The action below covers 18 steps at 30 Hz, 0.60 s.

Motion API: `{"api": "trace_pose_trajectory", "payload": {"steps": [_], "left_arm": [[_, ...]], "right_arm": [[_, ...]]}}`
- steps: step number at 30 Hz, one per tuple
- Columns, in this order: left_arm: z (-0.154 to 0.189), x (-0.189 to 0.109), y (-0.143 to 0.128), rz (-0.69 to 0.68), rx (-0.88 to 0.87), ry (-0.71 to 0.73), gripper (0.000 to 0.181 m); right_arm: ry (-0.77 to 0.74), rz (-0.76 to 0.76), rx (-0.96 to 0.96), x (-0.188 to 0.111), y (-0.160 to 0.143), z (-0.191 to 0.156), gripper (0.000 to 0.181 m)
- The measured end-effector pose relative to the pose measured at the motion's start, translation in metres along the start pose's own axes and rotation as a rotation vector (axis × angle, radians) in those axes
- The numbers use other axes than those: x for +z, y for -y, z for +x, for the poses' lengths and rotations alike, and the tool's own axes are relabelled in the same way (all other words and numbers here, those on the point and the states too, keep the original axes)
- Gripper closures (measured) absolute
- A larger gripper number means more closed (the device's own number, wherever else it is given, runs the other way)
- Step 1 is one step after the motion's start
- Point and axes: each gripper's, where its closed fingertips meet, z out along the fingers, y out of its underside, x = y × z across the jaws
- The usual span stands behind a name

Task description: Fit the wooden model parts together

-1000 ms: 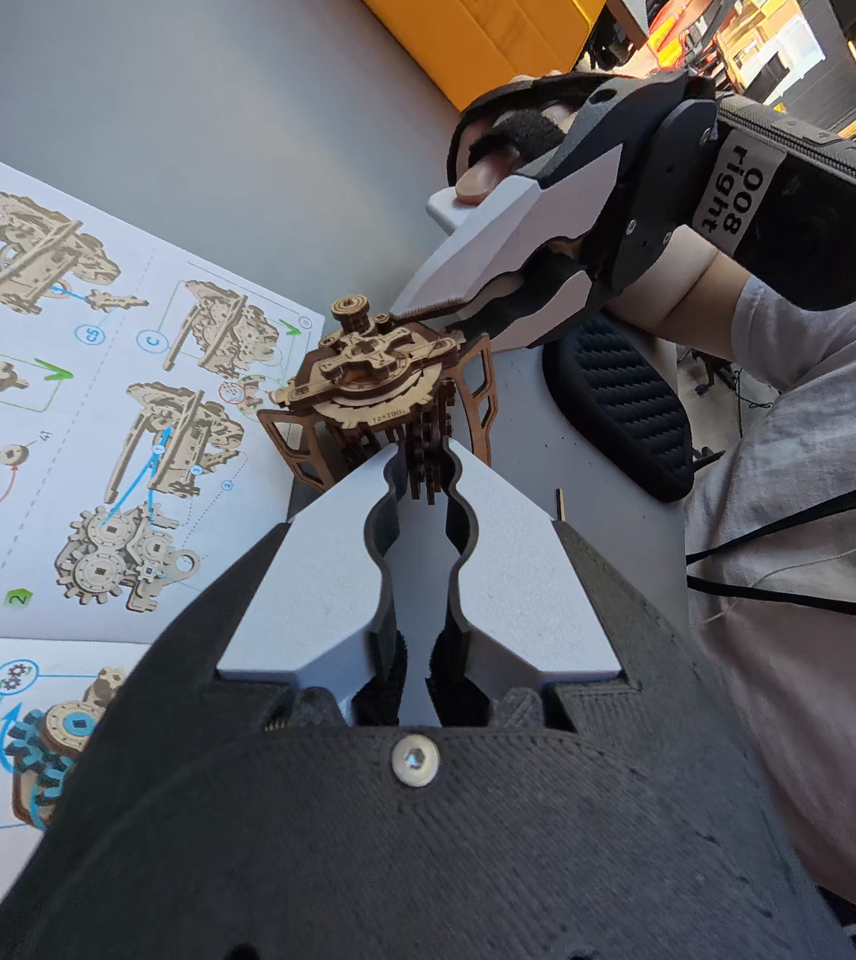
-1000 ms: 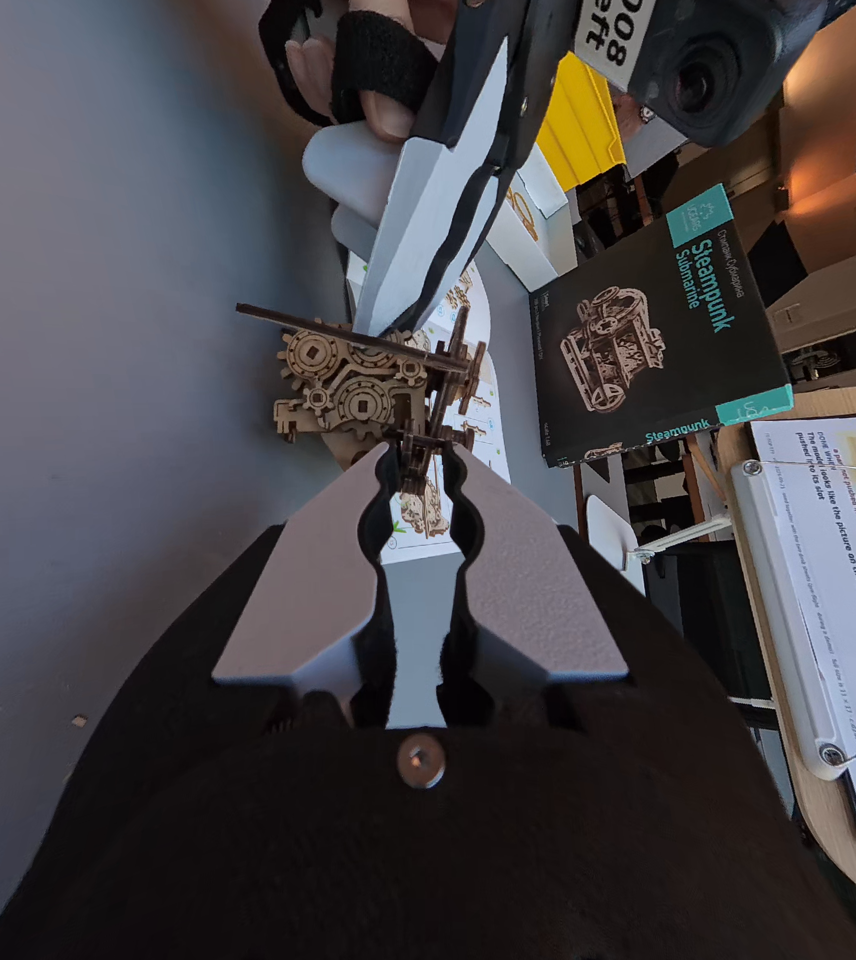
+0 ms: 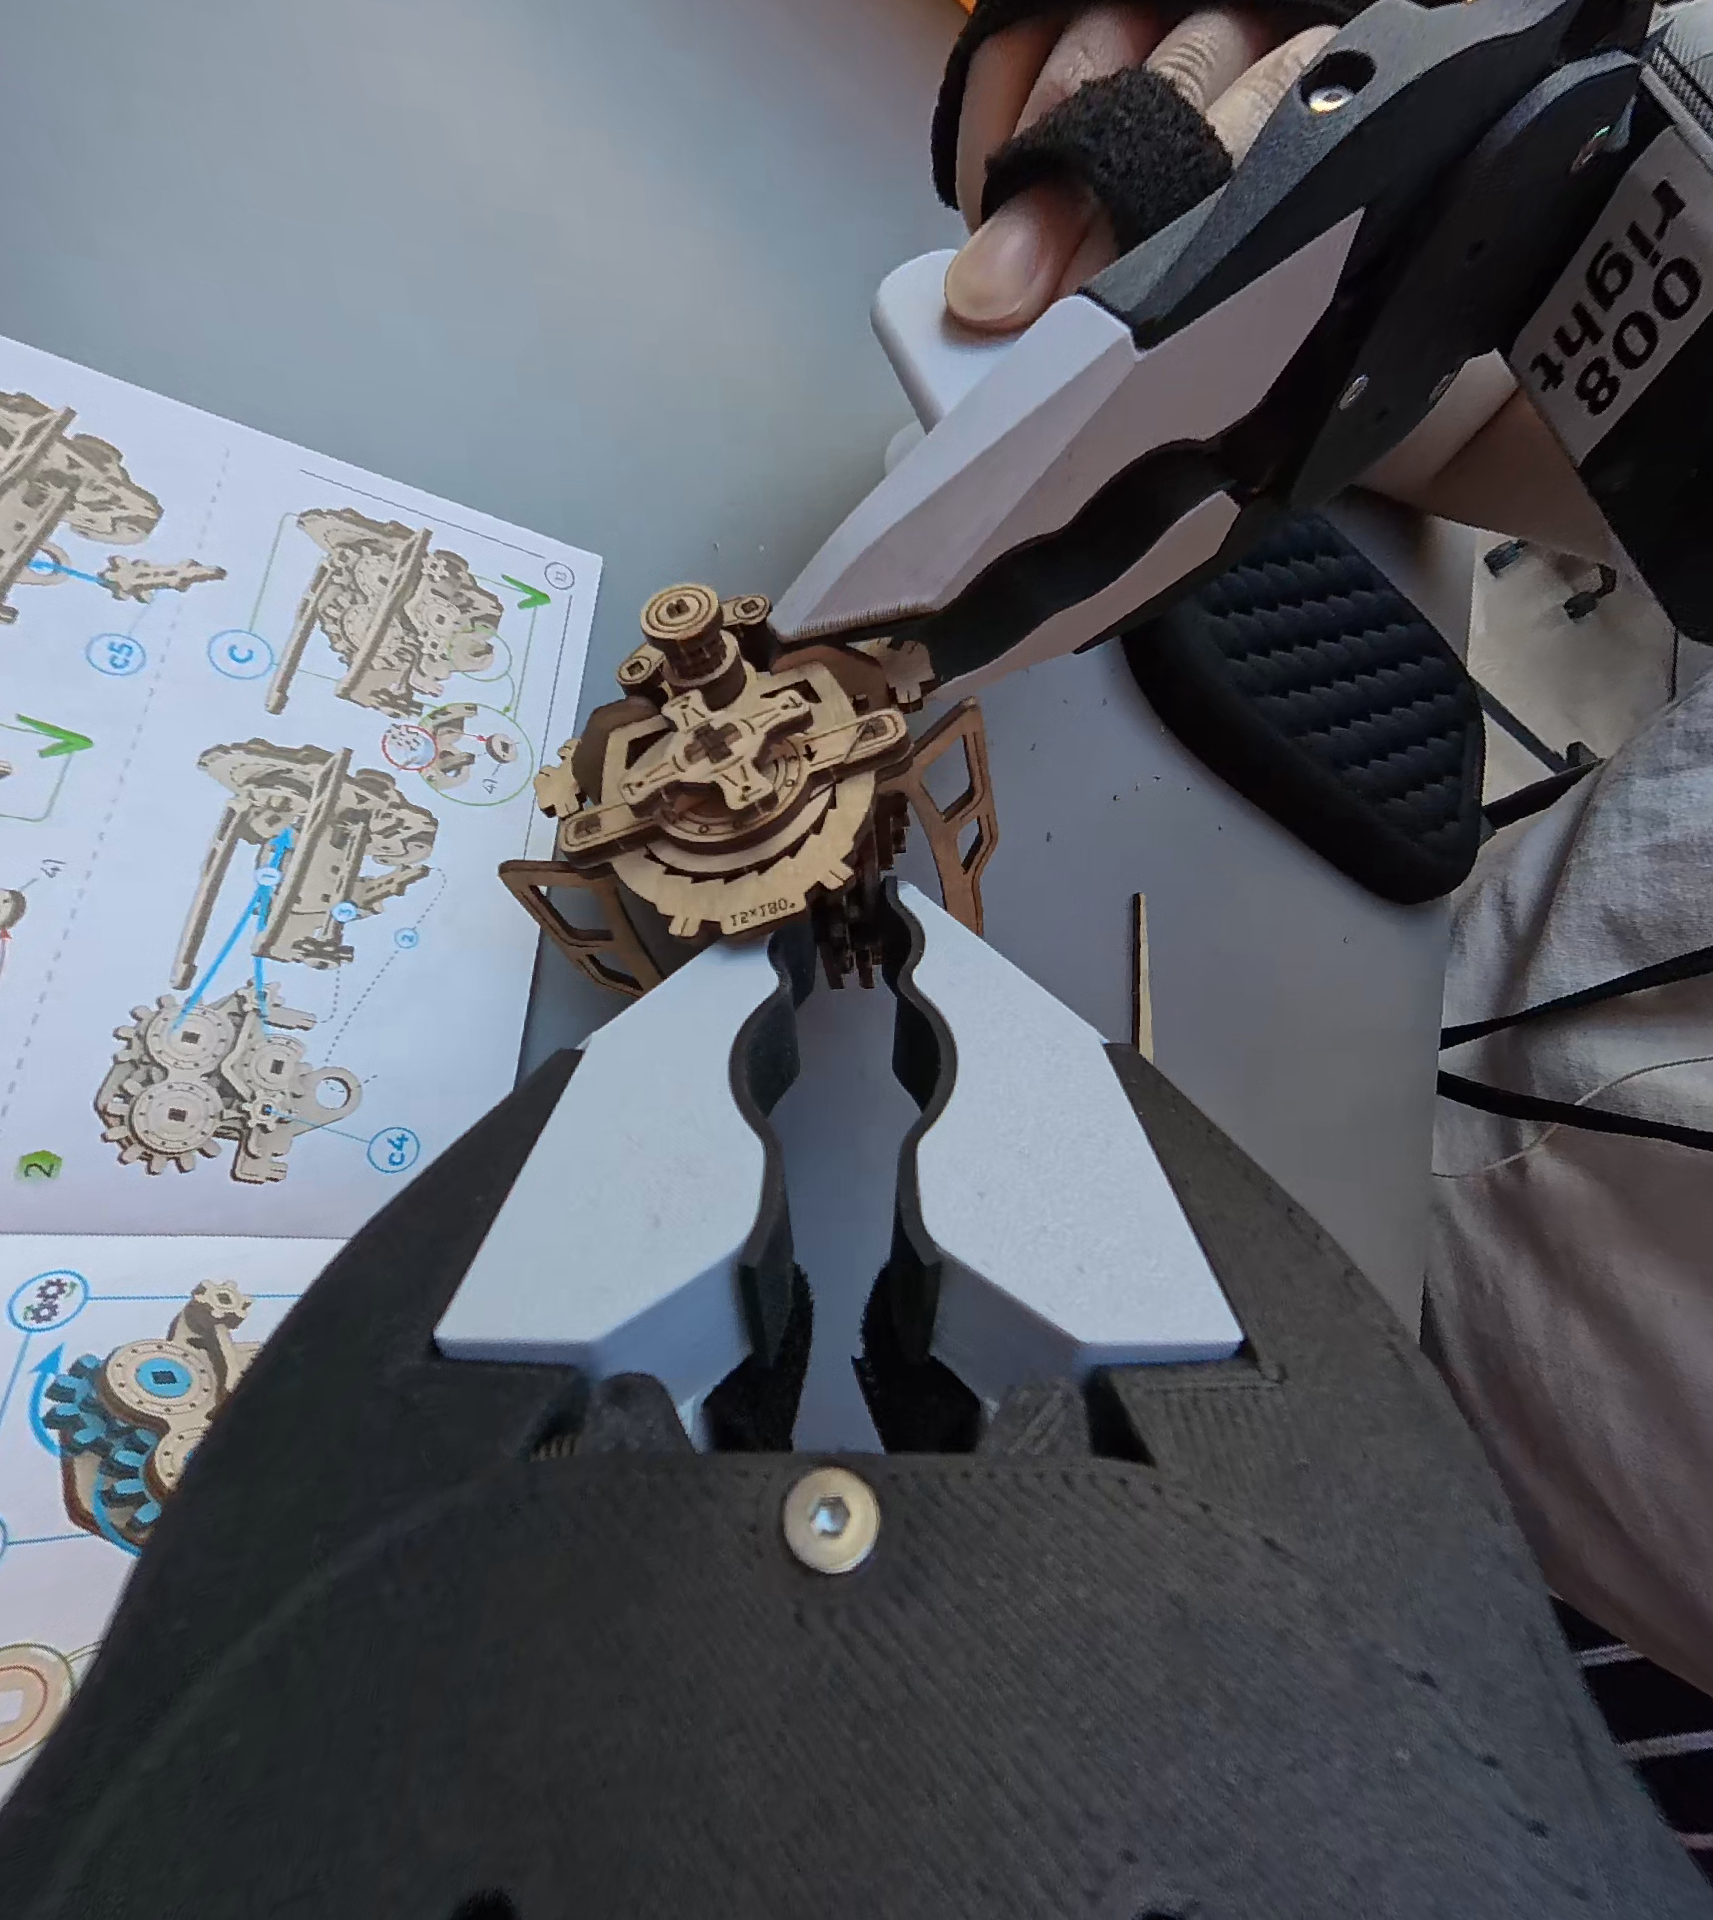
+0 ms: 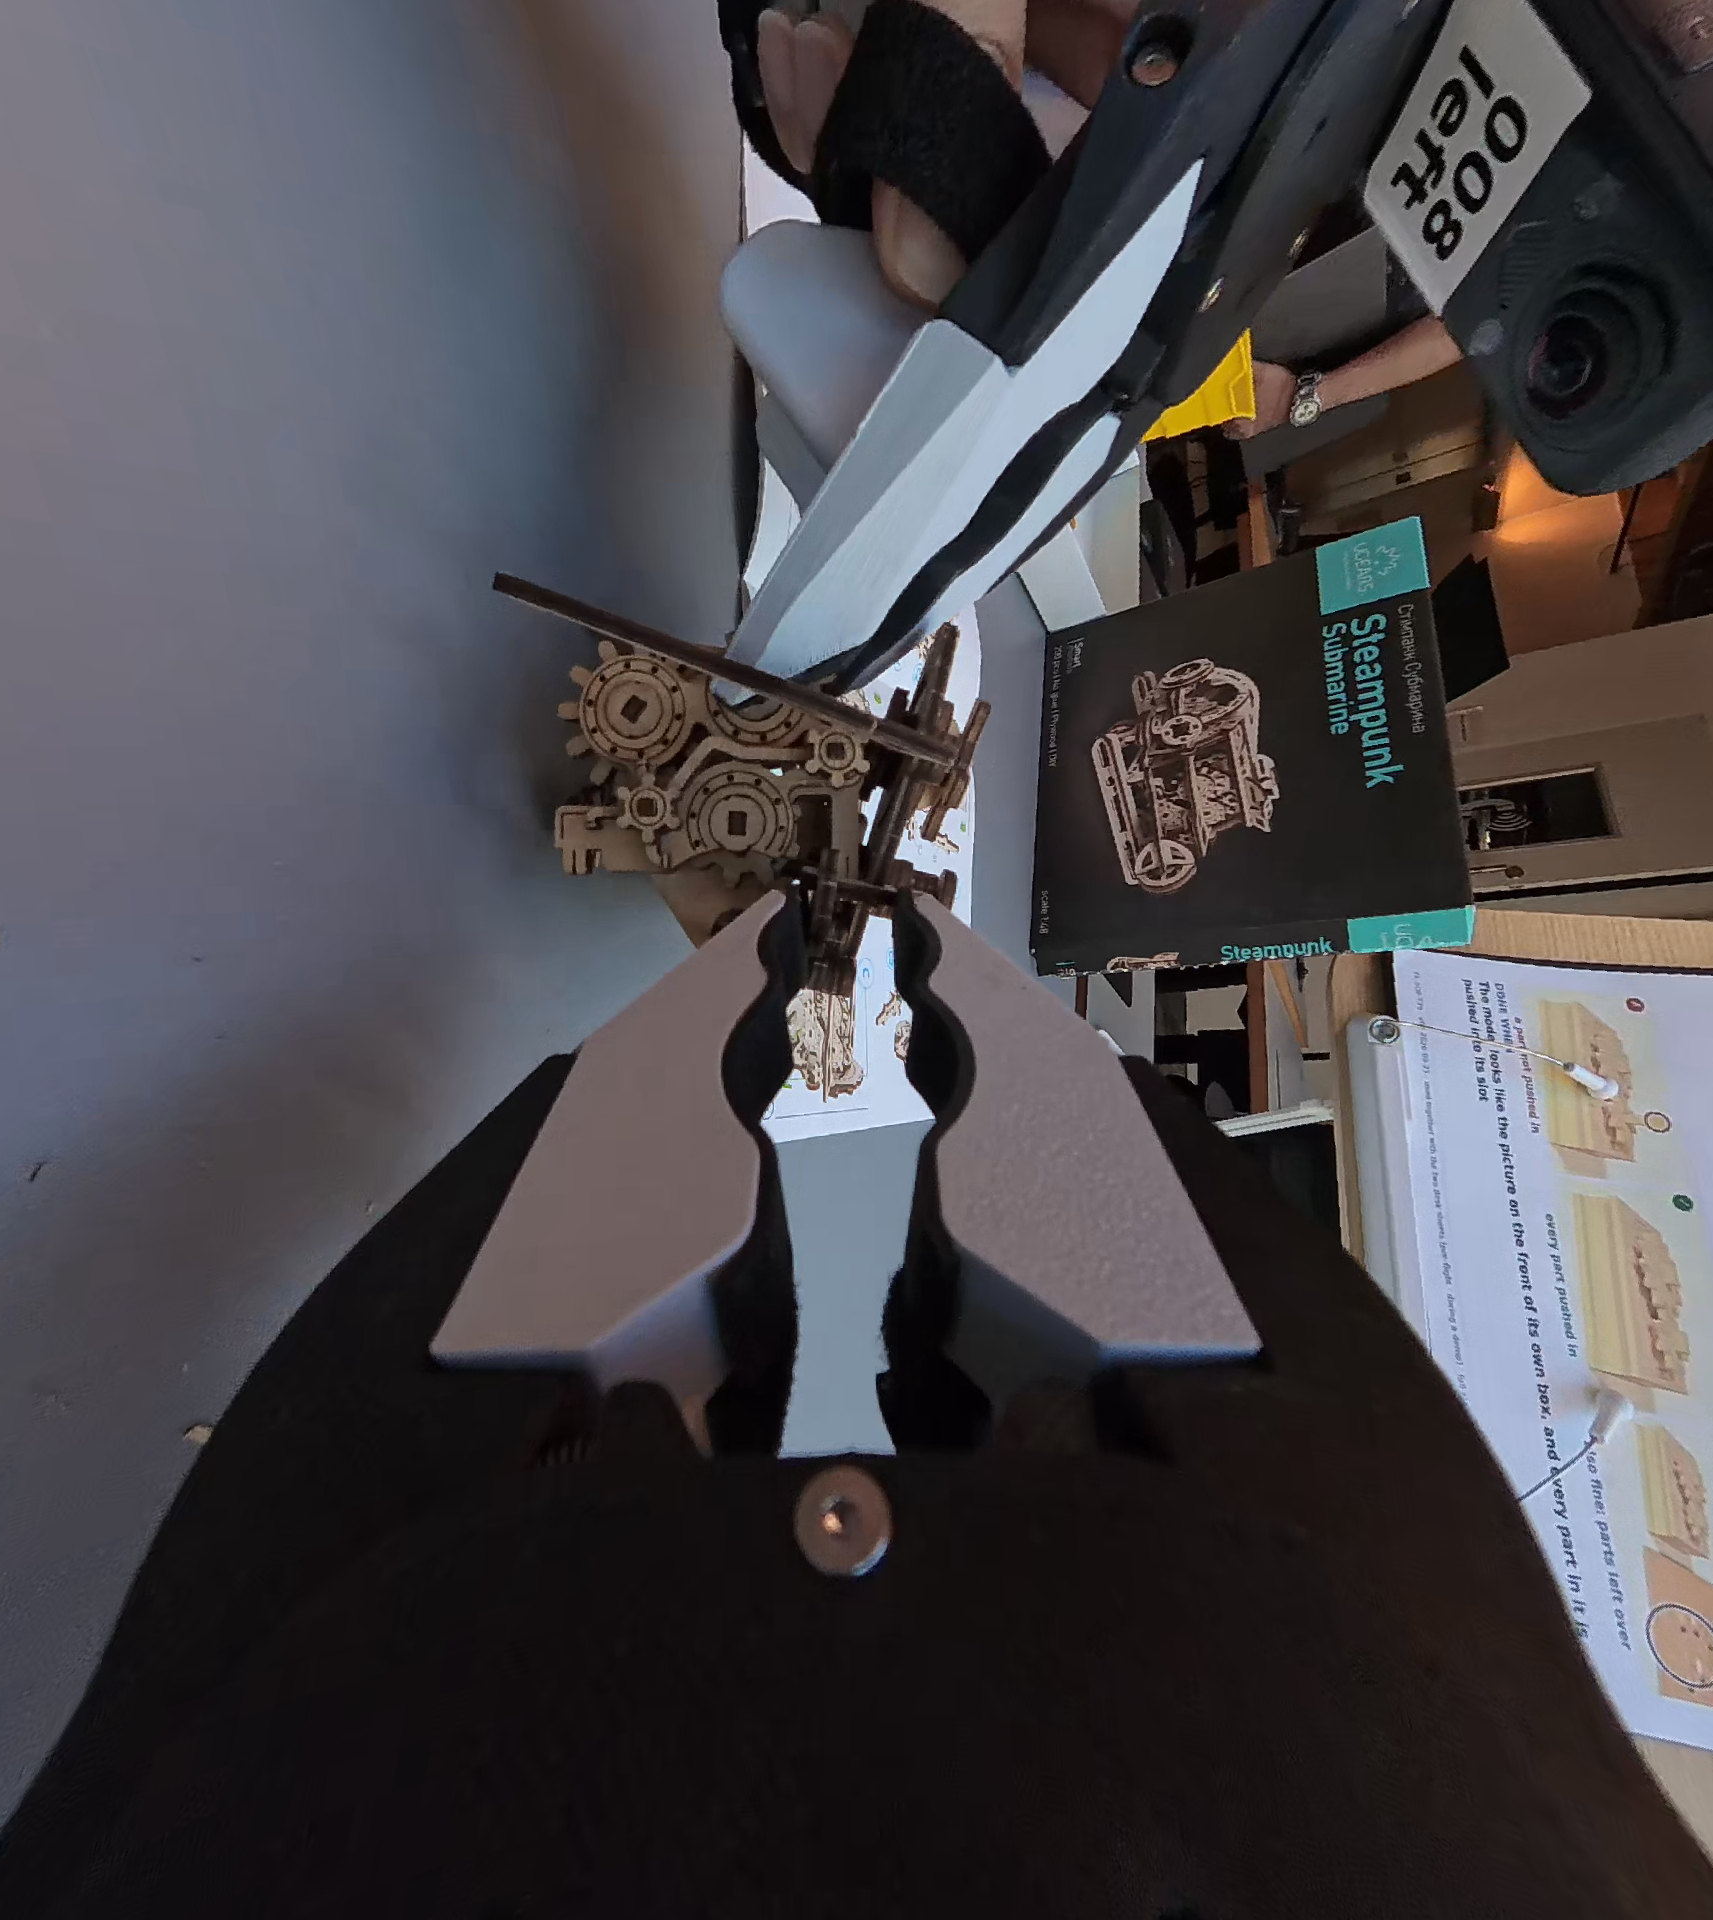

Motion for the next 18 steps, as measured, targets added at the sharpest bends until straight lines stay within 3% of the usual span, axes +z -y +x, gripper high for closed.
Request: {"api": "trace_pose_trajectory", "payload": {"steps": [8, 18], "left_arm": [[0.0007, -0.0004, -0.0004, -0.009, 0.011, 0.006, 0.172], [-0.0017, 0.0024, 0.0078, 0.085, -0.028, -0.041, 0.168]], "right_arm": [[-0.004, -0.005, -0.01, -0.0002, 0.0011, -0.0001, 0.167], [-0.018, 0.067, 0.099, 0.0018, -0.007, 0.0036, 0.165]]}}
